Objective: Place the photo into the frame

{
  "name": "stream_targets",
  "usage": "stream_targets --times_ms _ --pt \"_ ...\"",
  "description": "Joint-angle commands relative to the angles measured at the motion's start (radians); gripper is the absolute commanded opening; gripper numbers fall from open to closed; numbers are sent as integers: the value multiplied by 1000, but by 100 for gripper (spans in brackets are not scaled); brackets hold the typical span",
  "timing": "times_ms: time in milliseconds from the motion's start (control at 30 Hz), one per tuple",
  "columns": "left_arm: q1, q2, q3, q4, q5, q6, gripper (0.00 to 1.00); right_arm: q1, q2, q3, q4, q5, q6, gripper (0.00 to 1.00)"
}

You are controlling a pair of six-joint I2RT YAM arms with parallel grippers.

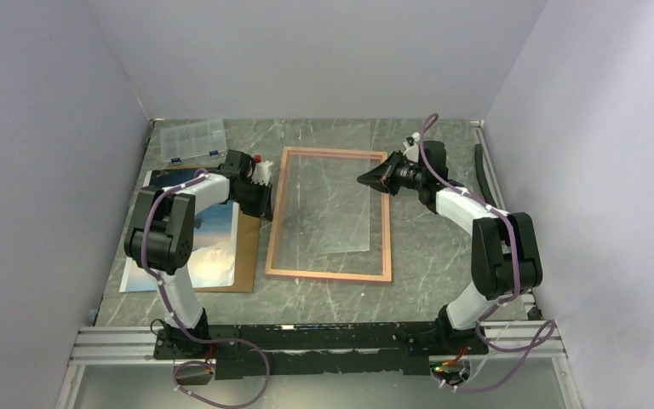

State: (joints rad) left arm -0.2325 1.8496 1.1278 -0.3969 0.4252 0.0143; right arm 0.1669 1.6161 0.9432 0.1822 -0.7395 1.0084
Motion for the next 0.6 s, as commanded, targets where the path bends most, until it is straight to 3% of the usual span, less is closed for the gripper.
stream_targets --times_ms 0,567 --pt "-19 4 16 27 32 -9 21 19 -13 7 -51 20 -69 0" --pt "-19 -4 3 40 25 -8 20 -16 0 39 -151 56 -150 0"
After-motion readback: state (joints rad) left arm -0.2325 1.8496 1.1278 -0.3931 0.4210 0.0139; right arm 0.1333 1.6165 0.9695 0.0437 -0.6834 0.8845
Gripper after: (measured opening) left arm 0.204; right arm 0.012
